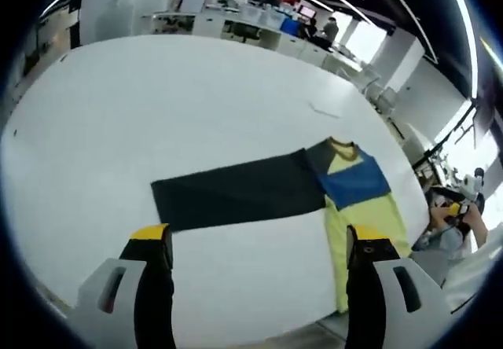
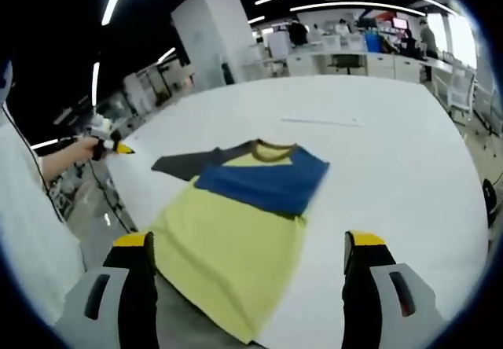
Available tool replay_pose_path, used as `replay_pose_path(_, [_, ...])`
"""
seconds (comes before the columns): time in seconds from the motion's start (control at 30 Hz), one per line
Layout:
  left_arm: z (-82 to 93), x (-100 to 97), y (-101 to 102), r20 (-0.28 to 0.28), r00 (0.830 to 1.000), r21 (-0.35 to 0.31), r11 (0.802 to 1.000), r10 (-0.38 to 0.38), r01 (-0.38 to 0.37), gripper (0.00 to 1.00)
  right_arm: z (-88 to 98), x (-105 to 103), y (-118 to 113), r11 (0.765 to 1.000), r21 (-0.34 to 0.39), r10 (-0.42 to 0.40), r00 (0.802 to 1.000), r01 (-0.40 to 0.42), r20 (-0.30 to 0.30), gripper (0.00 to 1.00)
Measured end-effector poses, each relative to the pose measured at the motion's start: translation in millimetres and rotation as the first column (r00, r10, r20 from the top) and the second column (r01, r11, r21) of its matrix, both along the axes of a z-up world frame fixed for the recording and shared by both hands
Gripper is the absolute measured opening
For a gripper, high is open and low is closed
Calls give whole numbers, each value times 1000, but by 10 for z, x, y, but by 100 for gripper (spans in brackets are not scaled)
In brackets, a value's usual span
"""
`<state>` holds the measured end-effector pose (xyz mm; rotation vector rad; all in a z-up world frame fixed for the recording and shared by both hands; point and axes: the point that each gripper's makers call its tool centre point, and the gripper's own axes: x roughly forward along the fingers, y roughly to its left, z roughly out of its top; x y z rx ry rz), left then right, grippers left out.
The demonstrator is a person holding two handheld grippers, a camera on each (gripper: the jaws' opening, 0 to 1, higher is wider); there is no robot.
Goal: Fold the garment on the visible template until the final outline fits inside the template.
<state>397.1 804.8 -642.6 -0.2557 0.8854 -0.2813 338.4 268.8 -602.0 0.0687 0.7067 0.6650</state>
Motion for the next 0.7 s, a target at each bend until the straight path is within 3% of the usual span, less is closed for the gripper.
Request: replay_pose_path(0.7, [-338, 213, 287, -19, 998, -37, 998, 52, -52, 87, -76, 92, -50, 1000, -21, -12, 999, 11, -36, 100])
